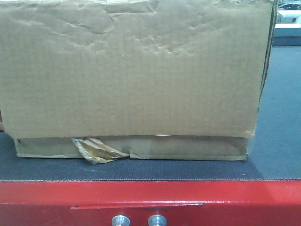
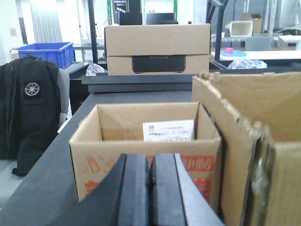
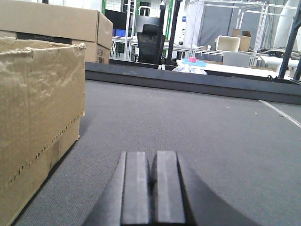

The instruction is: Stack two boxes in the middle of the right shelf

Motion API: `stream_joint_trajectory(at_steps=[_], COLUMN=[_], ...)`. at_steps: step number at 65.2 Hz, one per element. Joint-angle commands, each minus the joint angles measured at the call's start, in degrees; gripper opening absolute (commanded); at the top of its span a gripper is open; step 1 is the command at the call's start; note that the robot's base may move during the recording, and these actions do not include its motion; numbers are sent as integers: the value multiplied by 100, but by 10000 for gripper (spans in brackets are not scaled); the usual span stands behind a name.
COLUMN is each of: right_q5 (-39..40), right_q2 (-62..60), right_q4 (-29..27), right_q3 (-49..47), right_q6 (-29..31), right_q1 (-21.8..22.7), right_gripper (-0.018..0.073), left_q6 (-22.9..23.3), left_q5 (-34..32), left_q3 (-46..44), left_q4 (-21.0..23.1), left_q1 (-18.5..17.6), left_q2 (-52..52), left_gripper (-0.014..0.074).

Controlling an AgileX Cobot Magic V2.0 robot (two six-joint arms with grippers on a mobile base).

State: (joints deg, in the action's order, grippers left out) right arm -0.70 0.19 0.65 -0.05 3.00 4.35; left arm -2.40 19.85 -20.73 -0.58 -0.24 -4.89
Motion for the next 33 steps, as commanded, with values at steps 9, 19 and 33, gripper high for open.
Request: stream_joint_trajectory(at_steps=[9, 19, 33], right_q5=[124, 124, 124], right_q2=[-19, -19, -19], right_q4=[-17, -17, -17], right_q3=[5, 5, 5], right_q6=[8, 8, 8], right_q1=[-4, -4, -4], right_gripper=[-163, -163, -163], left_q6=[-32, -32, -32], left_q5=[2010, 2953, 2078], left_q3=[-1738, -2771, -3219], left_q4=[26, 119, 609], left_q1=[11, 11, 11], left_q2=[-1628, -3003, -4108], left_gripper=[-111, -111, -111])
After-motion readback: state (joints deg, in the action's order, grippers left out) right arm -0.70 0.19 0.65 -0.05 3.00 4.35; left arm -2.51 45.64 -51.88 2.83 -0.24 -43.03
